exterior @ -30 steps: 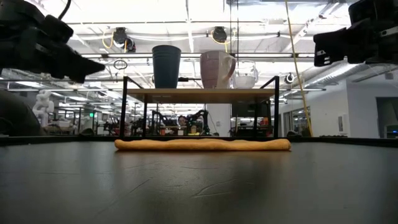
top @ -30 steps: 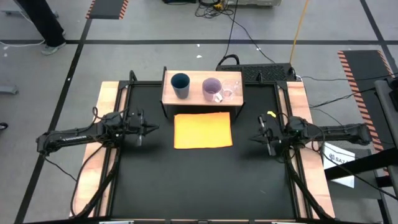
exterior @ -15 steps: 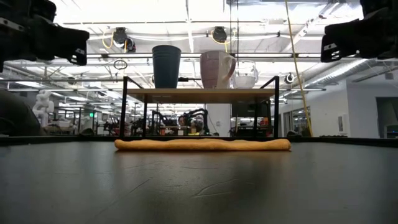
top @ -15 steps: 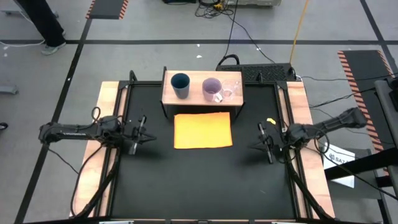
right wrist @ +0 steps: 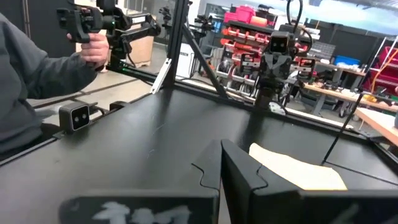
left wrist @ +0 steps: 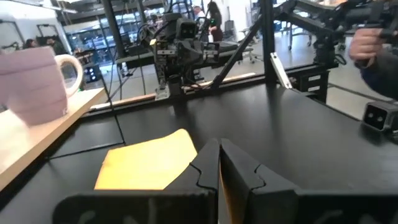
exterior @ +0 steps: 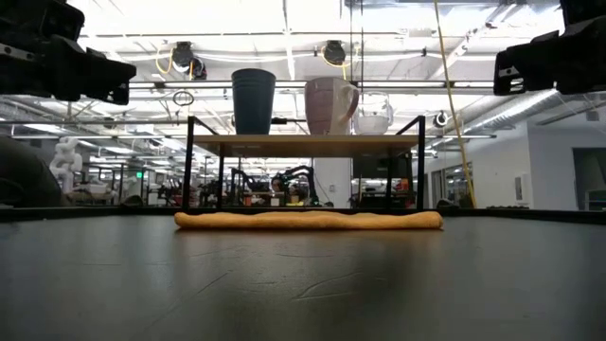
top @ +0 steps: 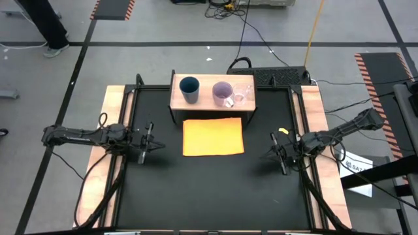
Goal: Stack small to large cups/mugs on shelf
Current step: Return to Home Position
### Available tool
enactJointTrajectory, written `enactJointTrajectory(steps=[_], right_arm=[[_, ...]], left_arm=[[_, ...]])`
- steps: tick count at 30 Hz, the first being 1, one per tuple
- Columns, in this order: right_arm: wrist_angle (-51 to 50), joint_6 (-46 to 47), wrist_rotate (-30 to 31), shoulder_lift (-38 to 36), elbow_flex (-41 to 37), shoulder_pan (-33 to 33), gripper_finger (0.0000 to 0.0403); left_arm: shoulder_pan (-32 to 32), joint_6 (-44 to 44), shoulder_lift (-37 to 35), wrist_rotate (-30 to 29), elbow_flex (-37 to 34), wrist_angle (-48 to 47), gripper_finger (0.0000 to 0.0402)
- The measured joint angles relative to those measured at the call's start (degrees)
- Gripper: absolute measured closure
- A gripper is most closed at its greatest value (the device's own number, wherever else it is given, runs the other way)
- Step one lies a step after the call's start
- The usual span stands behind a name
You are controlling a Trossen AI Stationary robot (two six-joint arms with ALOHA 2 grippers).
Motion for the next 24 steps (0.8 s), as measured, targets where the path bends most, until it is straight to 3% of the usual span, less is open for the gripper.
enactJointTrajectory(steps=[9, 16, 24], right_arm=[[3.1, 3.8, 0.0, 0.0, 0.0, 0.0, 0.0403], [4.4, 7.5, -0.2, 2.7, 0.0, 2.5, 0.0403], [17.6, 1.1, 1.0, 9.7, 0.0, 5.3, 0.0403]], left_arm=[[0.0, -3.0, 0.0, -3.3, 0.0, -1.0, 0.0385], [0.0, -4.2, 0.0, -1.1, 0.0, -4.9, 0.0385], [0.0, -5.9, 0.0, -2.2, 0.0, -3.0, 0.0385]])
